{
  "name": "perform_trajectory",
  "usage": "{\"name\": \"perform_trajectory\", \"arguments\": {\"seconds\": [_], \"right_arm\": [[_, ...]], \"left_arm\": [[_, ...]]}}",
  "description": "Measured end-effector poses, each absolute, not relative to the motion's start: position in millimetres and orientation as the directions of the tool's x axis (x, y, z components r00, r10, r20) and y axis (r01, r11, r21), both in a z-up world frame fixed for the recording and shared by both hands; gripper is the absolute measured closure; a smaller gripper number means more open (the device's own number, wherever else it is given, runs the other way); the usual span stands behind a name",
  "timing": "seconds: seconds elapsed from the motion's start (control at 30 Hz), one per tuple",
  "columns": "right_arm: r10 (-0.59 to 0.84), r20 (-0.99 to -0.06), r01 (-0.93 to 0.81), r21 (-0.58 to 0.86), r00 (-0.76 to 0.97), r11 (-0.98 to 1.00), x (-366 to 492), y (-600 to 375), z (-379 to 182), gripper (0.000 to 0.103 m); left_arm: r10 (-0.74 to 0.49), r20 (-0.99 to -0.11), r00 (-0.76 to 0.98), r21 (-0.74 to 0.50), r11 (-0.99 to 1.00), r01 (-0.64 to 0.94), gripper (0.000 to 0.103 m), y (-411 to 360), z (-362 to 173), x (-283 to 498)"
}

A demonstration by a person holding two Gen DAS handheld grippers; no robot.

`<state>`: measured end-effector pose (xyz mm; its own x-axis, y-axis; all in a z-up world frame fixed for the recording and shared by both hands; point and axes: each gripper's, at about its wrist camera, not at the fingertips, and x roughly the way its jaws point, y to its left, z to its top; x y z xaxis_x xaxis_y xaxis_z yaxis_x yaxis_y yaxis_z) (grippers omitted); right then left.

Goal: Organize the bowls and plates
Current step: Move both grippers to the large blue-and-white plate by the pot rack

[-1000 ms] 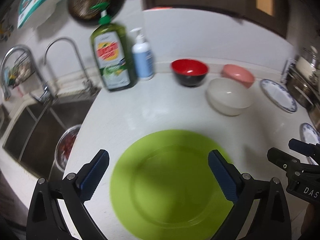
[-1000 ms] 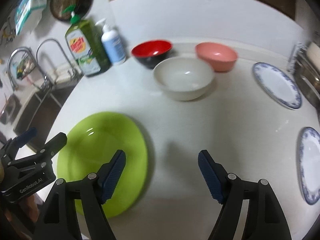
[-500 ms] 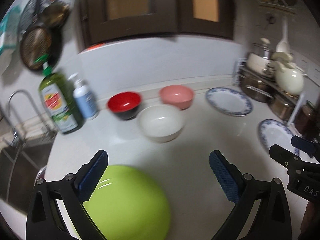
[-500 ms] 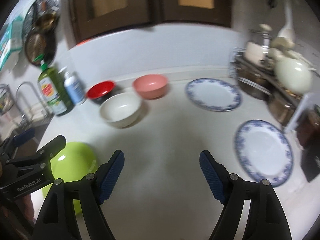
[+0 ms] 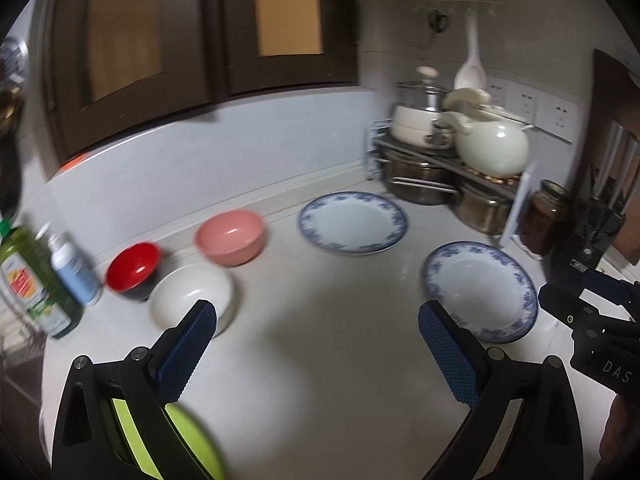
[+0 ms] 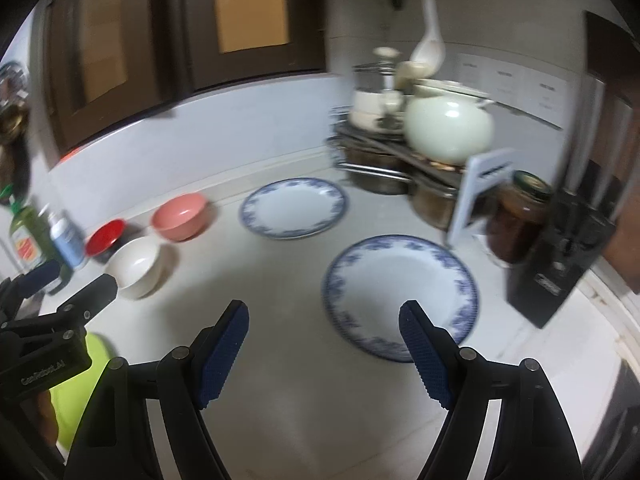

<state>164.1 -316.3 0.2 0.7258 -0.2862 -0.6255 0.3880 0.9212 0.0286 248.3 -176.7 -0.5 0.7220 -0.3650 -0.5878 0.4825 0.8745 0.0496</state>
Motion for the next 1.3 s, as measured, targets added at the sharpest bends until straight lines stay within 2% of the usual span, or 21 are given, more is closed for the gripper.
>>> {"name": "perform_trajectory", "arguments": {"seconds": [0.3, 0.57, 1.0, 1.3], "right_arm": [[-0.384, -0.627, 0.516, 0.034, 0.678, 0.856, 158, -377, -2, 0.025], [-0.428, -0.685, 0.610, 0.031, 0.590, 0.792, 163, -432, -26, 0.025], [-0.410, -0.778, 0.681, 0.031, 0.476, 0.731, 184, -493, -82, 0.025], [-0.369, -0.824, 0.704, 0.049, 0.429, 0.709, 198, -512, -114, 0.025]], "left_arm": [[-0.417, -0.624, 0.661, 0.047, 0.824, 0.564, 0.000, -248, -7, 269], [-0.423, -0.679, 0.600, 0.068, 0.778, 0.624, 0.000, -310, -33, 291], [-0.371, -0.785, 0.496, 0.067, 0.746, 0.663, 0.001, -373, -94, 325], [-0.349, -0.830, 0.434, 0.047, 0.732, 0.679, 0.008, -394, -120, 342]]}}
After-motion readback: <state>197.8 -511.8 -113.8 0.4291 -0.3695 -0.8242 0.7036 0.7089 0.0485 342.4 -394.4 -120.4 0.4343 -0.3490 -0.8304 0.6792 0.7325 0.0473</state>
